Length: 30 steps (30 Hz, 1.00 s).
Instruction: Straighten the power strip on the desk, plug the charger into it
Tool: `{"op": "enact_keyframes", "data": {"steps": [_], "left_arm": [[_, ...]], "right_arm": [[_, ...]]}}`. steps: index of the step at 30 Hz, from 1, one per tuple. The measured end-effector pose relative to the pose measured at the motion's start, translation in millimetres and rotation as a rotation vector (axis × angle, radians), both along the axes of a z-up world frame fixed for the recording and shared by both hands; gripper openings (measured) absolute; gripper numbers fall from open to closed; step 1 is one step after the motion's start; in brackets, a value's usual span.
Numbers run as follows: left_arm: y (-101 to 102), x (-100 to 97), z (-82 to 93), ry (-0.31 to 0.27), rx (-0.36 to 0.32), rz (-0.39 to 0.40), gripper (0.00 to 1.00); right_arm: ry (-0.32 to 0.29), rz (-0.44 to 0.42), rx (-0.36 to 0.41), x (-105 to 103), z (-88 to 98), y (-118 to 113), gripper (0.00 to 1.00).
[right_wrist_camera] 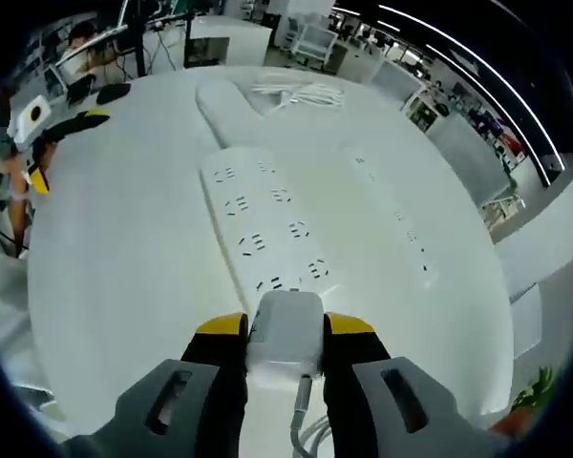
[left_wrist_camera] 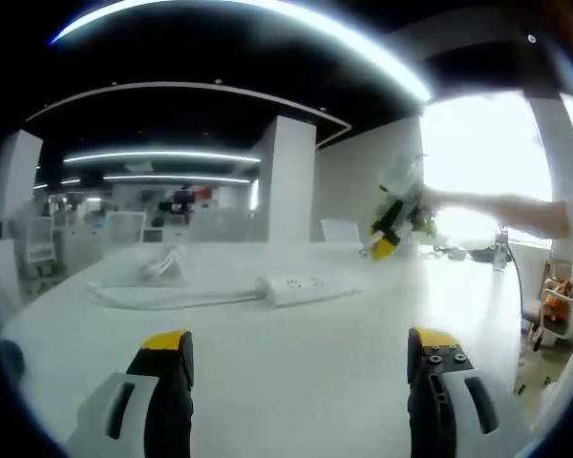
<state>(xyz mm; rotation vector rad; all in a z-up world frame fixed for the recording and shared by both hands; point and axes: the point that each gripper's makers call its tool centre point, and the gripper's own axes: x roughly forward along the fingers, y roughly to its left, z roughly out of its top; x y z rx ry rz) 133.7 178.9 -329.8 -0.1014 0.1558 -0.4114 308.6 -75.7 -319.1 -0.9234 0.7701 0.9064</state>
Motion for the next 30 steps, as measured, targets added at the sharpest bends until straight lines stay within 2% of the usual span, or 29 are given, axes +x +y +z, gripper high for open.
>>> {"op": "enact_keyframes", "data": {"steps": [5, 8, 12, 30], "left_arm": [[0, 0.2, -0.6, 0.003, 0.002, 0.0, 0.96], [0, 0.1, -0.7, 0.006, 0.006, 0.002, 0.96], [1, 0.7, -1.0, 0.008, 0.006, 0.003, 0.96], [-6, 5.6, -2.0, 0.016, 0.014, -0.009, 0.96]], "right_arm": [[0.016, 0.074, -0.094, -1, -9.6, 6, 0.28], [0.029, 0.091, -0.14, -1, -14.0, 9, 0.28], [0.013, 0.124, -0.227, 4, -18.0, 8, 0.28], [0.008, 0.204, -0.397, 8, -27.0, 16, 0.28]]}}
